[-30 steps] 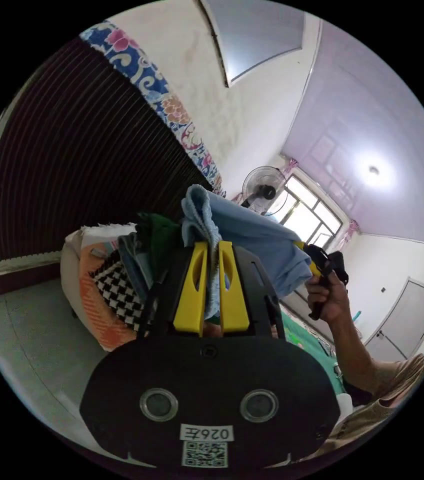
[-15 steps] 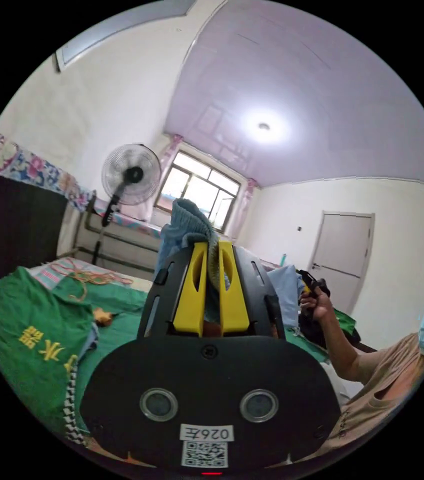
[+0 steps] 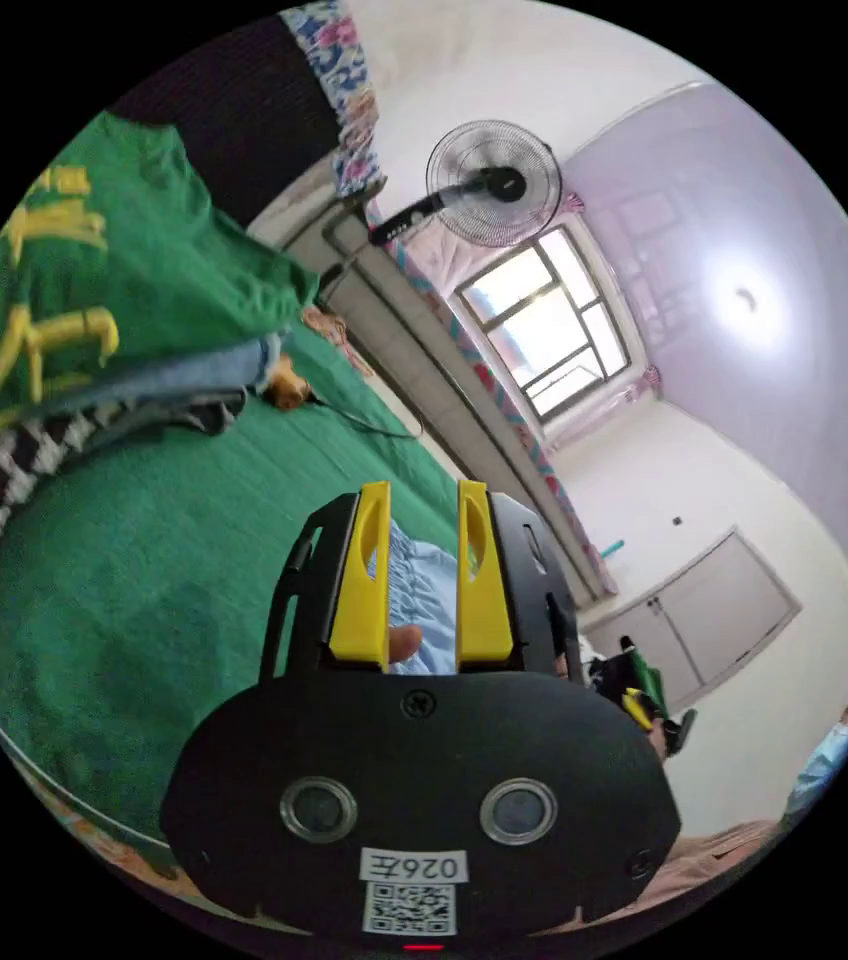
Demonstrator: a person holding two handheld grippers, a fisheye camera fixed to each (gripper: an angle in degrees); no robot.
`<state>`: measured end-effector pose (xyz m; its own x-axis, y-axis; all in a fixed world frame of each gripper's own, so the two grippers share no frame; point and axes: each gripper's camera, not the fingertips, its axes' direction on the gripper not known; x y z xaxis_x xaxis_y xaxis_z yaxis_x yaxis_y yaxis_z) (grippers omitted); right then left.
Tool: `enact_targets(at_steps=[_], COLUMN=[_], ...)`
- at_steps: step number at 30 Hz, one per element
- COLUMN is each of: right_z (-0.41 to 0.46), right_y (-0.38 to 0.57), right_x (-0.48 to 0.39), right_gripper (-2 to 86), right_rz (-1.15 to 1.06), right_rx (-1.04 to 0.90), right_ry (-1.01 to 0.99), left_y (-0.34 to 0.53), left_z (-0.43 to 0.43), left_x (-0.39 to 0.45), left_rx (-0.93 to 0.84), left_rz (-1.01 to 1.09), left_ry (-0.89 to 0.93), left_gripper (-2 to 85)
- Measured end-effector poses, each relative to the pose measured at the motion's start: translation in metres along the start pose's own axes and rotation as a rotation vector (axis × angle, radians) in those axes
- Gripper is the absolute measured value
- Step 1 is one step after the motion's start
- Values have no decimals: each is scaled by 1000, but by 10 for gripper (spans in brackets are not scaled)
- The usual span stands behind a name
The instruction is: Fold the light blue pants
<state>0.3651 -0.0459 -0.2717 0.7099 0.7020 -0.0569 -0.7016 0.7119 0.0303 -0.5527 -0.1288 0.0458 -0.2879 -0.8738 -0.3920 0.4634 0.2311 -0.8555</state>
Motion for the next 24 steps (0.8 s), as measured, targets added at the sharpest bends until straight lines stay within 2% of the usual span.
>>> enact_targets(at_steps=[2,4,7,11,15,19,21,23,24], right_z=[6,26,75,126,166,173,174,174,174], right_y=[9,20,34,57,74,76,83,90,94], right_x=[-24,-49,-89,-124,-125,-112,-110,-109,-110], right_gripper=[60,64,84,120,137,159,182,188,187], right_rz=[-142,-259,-416,-594,-697,-682,-756,-796,-814], right_rx=[15,-49,-236,-389,-596,-656,-695,-686,-683], right_ry=[-20,-98,-229,-76,58,-26,-78,-61,-45], left_y=[-7,-5,2,13,15,4,0,4,6], left_z=[19,51,112,194,220,216,217,236,240], left_x=[24,40,54,54,55,53,45,30,30], left_rx=[-62,-164,-322,-574,-625,-598,-578,-615,-614], left_rz=[142,253,310,318,337,327,293,231,240], left_ry=[-118,-136,-173,-197,-296,-265,-175,-114,-126], left_gripper=[116,145,237,250,206,163,195,262,258])
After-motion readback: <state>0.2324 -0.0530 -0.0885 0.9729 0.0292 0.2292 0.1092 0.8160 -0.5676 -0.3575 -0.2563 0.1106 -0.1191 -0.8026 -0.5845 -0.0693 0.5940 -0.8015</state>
